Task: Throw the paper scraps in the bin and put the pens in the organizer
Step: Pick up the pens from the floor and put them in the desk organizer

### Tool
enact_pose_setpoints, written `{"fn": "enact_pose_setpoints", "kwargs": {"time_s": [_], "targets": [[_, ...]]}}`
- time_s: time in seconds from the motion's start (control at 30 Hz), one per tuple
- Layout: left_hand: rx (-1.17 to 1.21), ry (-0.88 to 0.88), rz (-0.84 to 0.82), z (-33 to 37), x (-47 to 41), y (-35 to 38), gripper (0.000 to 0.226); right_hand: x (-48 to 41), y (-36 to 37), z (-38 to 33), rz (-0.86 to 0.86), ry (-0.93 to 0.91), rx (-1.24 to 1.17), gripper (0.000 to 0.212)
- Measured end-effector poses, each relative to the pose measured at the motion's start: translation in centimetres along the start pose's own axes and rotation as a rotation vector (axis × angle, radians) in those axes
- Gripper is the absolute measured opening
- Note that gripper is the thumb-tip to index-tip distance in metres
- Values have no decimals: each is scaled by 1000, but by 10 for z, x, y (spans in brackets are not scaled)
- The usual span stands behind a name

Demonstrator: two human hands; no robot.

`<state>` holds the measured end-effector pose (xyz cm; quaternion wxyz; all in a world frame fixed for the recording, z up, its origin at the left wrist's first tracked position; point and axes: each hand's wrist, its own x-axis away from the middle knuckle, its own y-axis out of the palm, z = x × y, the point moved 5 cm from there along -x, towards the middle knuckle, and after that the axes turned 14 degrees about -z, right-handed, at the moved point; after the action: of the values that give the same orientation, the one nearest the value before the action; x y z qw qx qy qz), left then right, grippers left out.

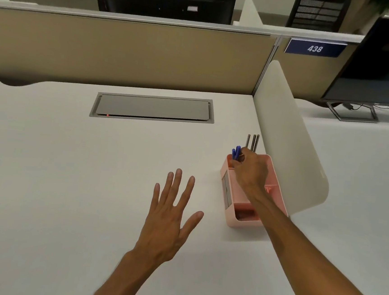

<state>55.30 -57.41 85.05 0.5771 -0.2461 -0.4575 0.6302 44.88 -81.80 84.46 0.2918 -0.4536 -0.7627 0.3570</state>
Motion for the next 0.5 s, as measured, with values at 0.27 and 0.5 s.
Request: {"fn": "enact_pose_setpoints", "kwargs": {"time_s": [0.27, 0.5], "targets": [[0, -22, 23, -12, -2, -8, 76, -4, 2, 1, -86, 24, -5, 20], [8, -84, 61, -14, 7, -31, 77, 11, -16, -9, 45, -87, -13, 21]]}}
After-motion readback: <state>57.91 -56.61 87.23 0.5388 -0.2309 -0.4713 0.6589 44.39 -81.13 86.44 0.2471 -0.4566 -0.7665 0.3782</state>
